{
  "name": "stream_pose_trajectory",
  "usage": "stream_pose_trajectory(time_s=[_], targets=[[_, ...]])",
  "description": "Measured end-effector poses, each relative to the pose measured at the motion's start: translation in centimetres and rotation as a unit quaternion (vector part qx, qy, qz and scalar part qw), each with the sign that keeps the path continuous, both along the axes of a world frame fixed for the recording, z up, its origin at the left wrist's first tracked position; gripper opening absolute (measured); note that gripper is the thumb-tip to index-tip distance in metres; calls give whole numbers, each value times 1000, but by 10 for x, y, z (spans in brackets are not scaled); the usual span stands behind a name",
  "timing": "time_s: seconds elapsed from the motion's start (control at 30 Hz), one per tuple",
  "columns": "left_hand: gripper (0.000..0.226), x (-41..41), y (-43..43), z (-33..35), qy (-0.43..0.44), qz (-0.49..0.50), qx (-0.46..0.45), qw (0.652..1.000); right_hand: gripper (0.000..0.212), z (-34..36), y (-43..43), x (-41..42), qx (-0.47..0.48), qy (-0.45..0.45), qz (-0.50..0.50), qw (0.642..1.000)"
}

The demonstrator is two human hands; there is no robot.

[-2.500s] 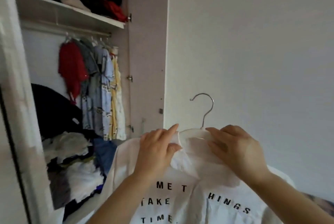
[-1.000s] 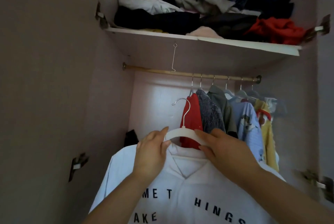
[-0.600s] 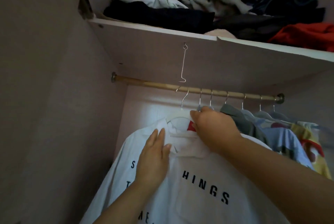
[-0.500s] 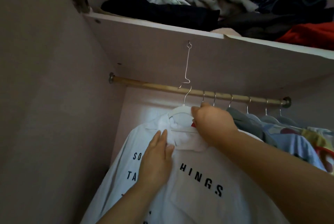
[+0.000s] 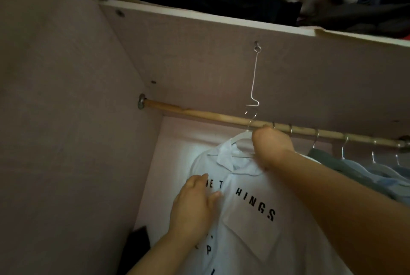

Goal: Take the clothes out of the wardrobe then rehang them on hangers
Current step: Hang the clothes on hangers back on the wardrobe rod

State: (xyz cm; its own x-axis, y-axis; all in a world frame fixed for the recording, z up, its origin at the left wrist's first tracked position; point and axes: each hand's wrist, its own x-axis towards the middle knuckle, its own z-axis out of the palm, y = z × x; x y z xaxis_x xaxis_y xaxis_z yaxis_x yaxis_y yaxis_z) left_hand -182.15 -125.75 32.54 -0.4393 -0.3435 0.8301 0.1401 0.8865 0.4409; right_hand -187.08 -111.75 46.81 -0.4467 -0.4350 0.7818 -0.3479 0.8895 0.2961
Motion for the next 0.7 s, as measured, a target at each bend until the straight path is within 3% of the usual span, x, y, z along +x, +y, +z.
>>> stream_pose_trajectory(time_s=[0.4, 0.57, 0.7], targets=[[53, -17, 11, -37, -47, -5, -36, 998, 29, -47, -19, -29, 1, -66, 40, 997], [51, -13, 21, -52, -76, -15, -36, 996, 52, -95, -5, -10, 81, 2, 47, 996], [54, -6, 30, -71, -102, -29, -26, 994, 49, -137, 12, 9, 107, -3, 71, 992]])
